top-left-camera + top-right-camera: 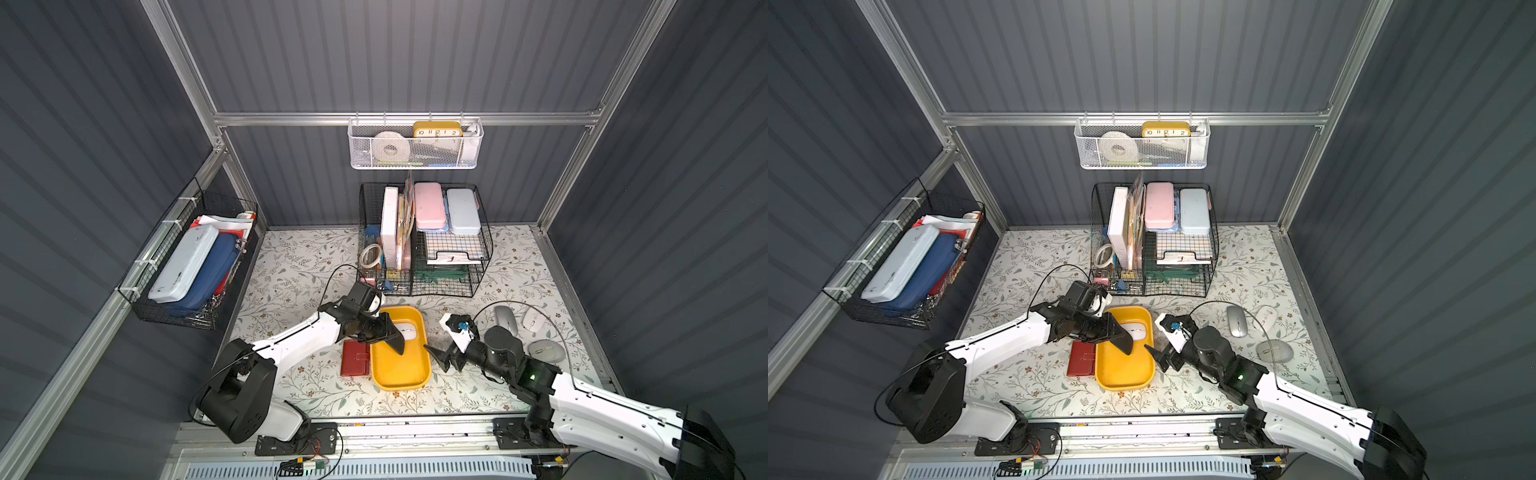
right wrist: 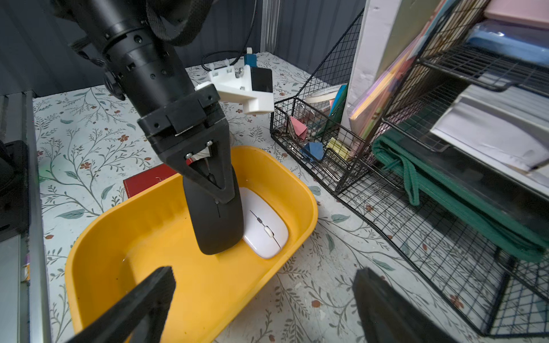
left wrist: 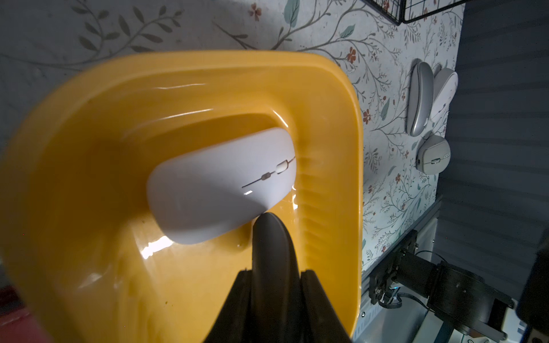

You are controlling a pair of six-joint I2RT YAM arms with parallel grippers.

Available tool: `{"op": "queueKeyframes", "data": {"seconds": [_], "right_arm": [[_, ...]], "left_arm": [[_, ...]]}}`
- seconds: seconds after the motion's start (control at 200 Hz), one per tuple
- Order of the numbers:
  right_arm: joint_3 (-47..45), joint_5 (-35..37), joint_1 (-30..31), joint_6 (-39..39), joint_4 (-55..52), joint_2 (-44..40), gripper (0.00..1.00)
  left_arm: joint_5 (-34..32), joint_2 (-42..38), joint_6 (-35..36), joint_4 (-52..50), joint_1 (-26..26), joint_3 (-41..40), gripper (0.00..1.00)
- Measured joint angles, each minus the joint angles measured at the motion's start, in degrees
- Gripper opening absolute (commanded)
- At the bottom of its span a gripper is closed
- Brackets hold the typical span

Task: Put the mouse in the storage box
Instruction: Place the mouse in the storage box.

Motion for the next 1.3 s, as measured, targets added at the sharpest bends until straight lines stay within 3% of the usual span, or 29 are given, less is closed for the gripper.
{"op": "queueKeyframes", "data": {"seconds": [0.67,1.001,1.166,1.301], "right_arm": [[0.00,1.18,0.00,0.31,-0.02,1.62,0.99],[0.00,1.20,0.00,0.31,-0.02,1.66,0.99],[-0.02,1.20,0.00,0.31,-0.02,1.66,0.99],[0.00,1.20,0.00,0.31,-0.02,1.66,0.99]], "left_arm": [[-2.80,2.01,0.00,0.79,-0.02,0.63,0.13],[-1.57,2.21,-1.64,3.85,-0.02,-0.35,0.41],[-1.25,2.27,-2.56,4.26,-0.02,-0.68,0.51],[-1.01,2.84,-2.47,3.82,-0.02,-0.68,0.54]]}}
